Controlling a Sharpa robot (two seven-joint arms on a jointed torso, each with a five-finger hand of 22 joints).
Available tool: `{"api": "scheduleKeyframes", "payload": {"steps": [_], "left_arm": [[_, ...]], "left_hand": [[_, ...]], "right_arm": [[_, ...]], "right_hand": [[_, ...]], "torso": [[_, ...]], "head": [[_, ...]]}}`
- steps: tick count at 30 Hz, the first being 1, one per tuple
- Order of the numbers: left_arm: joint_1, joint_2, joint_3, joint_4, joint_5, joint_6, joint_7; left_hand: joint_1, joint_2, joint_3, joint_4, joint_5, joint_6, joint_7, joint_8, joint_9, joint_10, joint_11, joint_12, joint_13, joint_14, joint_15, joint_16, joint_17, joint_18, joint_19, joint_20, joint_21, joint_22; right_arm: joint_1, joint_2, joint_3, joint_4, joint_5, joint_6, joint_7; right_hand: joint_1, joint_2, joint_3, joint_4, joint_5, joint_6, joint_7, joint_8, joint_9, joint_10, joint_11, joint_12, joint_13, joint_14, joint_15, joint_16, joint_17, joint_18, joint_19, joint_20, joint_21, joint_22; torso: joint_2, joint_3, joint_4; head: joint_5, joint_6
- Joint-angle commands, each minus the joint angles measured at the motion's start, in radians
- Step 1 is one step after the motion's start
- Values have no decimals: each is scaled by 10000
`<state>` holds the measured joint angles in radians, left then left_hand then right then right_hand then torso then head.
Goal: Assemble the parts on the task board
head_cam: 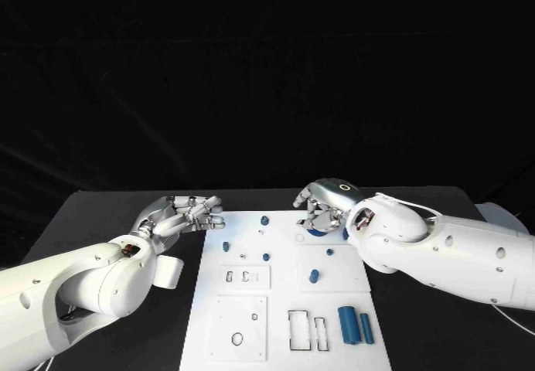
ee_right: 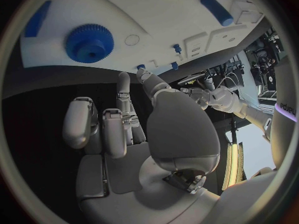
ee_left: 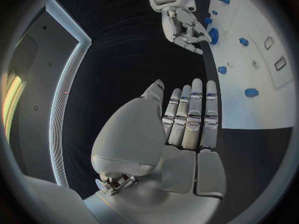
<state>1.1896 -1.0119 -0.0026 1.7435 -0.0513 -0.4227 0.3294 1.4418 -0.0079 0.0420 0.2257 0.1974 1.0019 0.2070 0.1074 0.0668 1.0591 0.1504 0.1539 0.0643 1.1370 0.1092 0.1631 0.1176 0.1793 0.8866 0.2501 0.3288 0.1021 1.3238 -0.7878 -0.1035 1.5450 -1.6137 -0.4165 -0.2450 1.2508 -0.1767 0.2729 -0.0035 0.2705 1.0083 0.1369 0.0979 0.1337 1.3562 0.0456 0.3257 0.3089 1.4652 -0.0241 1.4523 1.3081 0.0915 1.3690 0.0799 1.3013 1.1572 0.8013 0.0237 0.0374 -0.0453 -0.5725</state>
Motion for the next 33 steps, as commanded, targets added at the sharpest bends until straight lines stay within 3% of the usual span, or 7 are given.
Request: {"api": "scheduleKeyframes", "payload": {"steps": [1,2,3,8,14,20,33], "left_arm": [[22,34,9,-47,62,287,-7],[22,41,9,-66,63,293,-10],[22,48,8,-85,64,300,-12],[21,72,8,-162,66,321,-22],[20,100,7,-184,67,340,-24],[20,97,7,-177,67,342,-22],[20,61,7,-143,67,398,-56]], "left_hand": [[109,-21,79,-4,38,15,42,-47,-14,4,57,-63,6,39,9,-48,11,50,54,-15,-47,-17],[116,-17,84,-7,40,18,40,-50,-13,7,55,-69,7,35,10,-56,11,49,51,-14,-50,-21],[116,-17,84,-7,40,18,40,-50,-13,7,55,-69,7,35,10,-56,11,49,51,-14,-50,-21],[130,-10,96,-13,42,24,36,-56,-12,14,54,-83,8,30,11,-70,13,49,48,-12,-58,-27],[146,-3,108,-20,44,31,33,-62,-10,22,52,-95,10,29,11,-82,16,50,46,-10,-64,-34],[146,-3,108,-20,44,31,33,-62,-10,22,52,-95,10,29,11,-82,16,50,46,-10,-64,-34],[146,-3,108,-20,44,31,33,-62,-10,22,52,-95,10,29,11,-82,16,50,46,-10,-64,-34]], "right_arm": [[67,-428,20,354,1660,420,-258],[85,-585,26,420,1828,549,-298],[99,-721,30,461,1959,659,-336],[131,-1046,37,377,2266,1002,-486],[82,-922,9,7,2412,918,-514],[18,-673,-13,-320,2442,905,-544],[-195,-290,-38,-734,2217,1486,-647]], "right_hand": [[5,-108,-363,178,127,-98,-116,221,106,419,-101,3829,3653,696,-106,258,674,-174,242,-64,305,457],[266,124,-588,419,267,-308,-40,579,274,-484,-100,6836,6685,727,-182,405,886,-232,322,-37,436,670],[123,116,-729,593,160,-421,-49,658,308,-56,-14,8297,8150,766,-55,520,1131,-249,396,-48,544,853],[302,128,-993,906,170,-780,28,1095,477,731,100,10643,10553,849,64,758,1596,-323,600,99,815,1318],[276,68,-1301,1236,102,-1181,116,1333,556,1137,193,11351,11316,910,147,906,1916,-374,741,149,1008,1643],[435,111,-1356,1314,120,-1356,155,1470,601,1337,232,11623,11620,950,185,991,2117,-416,843,185,1149,1865],[572,161,-1379,1353,158,-1474,185,1608,640,1584,266,11909,11952,1009,220,1103,2402,-476,986,219,1346,2163]], "torso": [[-104,-21,-81],[-124,-24,-92],[-133,-26,-90],[-190,-12,-109],[-206,-8,-119],[-184,-25,-84],[-191,-22,-106]], "head": [[-43,-4],[-53,-11],[-68,-21],[-79,-76],[-87,-111],[-93,-145],[-89,-243]]}}
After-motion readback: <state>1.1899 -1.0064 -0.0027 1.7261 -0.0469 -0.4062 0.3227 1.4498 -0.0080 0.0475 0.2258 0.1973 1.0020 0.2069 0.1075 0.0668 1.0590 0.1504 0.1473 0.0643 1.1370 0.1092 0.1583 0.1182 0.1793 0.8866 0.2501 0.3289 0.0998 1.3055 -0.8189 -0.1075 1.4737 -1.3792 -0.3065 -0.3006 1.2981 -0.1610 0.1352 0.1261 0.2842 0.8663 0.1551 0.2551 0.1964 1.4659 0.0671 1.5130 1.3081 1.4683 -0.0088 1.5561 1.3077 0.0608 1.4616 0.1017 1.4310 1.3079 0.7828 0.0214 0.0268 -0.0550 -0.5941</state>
